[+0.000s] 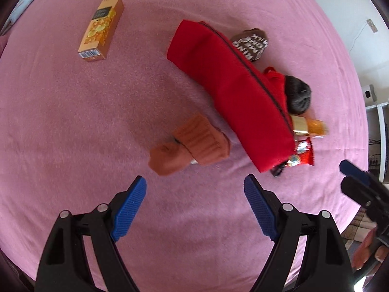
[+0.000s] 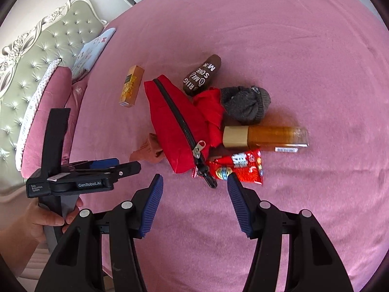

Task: Collect trash
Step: 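Move both tools back over the remaining items on the bed, then grasp the brown sock with the left tool while the right tool grasps the red zip pouch, then carry the brown sock and red zip pouch over the yellow bucket with both tools, then open both tools to drop the sock and pouch into the bucket, then move both tools back over the remaining items on the bed, then grasp the red sock with the left tool while the right tool grasps the dark grey sock, then carry the red and grey socks over the yellow bucket with both tools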

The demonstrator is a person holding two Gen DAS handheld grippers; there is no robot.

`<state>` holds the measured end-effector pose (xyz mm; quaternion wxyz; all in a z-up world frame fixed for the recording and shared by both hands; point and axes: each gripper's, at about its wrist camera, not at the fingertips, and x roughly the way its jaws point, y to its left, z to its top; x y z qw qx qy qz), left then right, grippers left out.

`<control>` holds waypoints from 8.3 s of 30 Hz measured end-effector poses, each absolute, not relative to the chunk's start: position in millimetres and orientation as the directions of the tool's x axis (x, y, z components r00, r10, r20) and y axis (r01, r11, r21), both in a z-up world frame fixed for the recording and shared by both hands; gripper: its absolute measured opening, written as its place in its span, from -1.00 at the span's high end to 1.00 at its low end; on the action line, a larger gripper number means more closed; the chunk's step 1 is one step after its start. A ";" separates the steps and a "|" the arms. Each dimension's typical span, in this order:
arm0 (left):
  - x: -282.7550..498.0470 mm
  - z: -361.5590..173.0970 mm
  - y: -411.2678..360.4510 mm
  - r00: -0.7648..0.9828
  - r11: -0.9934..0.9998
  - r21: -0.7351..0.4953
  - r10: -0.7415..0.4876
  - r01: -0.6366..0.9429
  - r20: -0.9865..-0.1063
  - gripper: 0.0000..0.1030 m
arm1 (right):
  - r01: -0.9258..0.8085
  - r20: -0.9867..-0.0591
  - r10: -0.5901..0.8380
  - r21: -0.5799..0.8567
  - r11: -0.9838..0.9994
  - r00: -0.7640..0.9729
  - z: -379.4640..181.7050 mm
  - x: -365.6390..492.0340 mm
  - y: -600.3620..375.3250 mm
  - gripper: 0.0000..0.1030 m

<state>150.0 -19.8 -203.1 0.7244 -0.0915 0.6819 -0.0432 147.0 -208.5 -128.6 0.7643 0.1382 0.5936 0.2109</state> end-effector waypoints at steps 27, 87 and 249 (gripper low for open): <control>171.4 -244.1 28.5 0.042 0.920 -0.360 -0.358 -0.152 -0.933 0.39 | -0.332 -0.904 0.419 0.373 0.866 0.078 -177.0 244.1 -109.4 -0.10; -217.5 -219.2 -394.0 -0.393 0.654 -0.461 -0.260 0.600 -0.882 0.38 | 0.718 -0.893 0.150 0.432 0.546 0.424 -146.7 -392.3 -477.8 0.92; -105.6 -134.4 -297.3 -0.252 0.716 -0.489 -0.420 0.498 -0.872 0.37 | 0.622 -0.863 0.165 0.465 0.631 0.477 -93.6 -253.5 -436.6 0.48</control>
